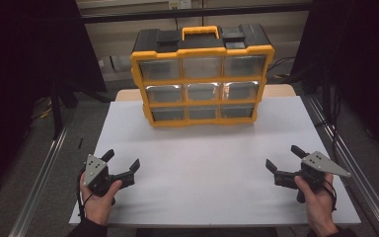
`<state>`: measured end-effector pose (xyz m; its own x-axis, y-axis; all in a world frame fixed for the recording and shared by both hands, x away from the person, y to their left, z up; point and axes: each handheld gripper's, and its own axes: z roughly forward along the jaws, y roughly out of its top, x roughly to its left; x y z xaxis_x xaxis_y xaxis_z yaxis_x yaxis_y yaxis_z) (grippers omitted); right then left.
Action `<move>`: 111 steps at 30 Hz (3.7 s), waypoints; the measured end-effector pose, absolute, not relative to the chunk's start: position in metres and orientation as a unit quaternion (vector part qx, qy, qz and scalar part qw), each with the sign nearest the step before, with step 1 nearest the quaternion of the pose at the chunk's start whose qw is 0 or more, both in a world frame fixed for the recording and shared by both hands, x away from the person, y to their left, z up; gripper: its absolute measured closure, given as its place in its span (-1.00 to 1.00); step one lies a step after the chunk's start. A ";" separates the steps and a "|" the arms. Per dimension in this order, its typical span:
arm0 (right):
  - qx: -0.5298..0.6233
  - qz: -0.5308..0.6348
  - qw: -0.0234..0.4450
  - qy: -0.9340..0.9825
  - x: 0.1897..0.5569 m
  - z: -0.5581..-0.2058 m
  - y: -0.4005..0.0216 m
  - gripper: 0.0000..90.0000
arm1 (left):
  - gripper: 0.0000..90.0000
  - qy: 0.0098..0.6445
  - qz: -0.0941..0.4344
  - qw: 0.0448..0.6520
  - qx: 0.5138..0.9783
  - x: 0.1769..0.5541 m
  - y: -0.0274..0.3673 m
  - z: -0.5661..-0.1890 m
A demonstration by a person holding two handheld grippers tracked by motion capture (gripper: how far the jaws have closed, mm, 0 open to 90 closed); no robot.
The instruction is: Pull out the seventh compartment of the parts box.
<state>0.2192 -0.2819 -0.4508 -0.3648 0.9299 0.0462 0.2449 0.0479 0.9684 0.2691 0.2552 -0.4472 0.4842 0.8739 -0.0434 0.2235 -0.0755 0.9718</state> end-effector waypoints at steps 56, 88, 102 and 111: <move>0.461 0.518 0.311 0.650 0.221 -0.454 -0.283 -1.00 | -0.90 0.358 0.357 0.510 0.696 0.334 0.218 -0.452; 0.456 0.514 0.314 0.655 0.222 -0.453 -0.281 -1.00 | -0.86 0.260 0.422 0.454 0.740 0.372 0.192 -0.461; 0.454 0.513 0.316 0.656 0.222 -0.453 -0.280 -1.00 | -0.90 0.165 0.490 0.387 0.763 0.389 0.171 -0.457; 0.455 0.513 0.313 0.658 0.223 -0.454 -0.280 -1.00 | -0.89 0.094 0.529 0.331 0.776 0.396 0.157 -0.464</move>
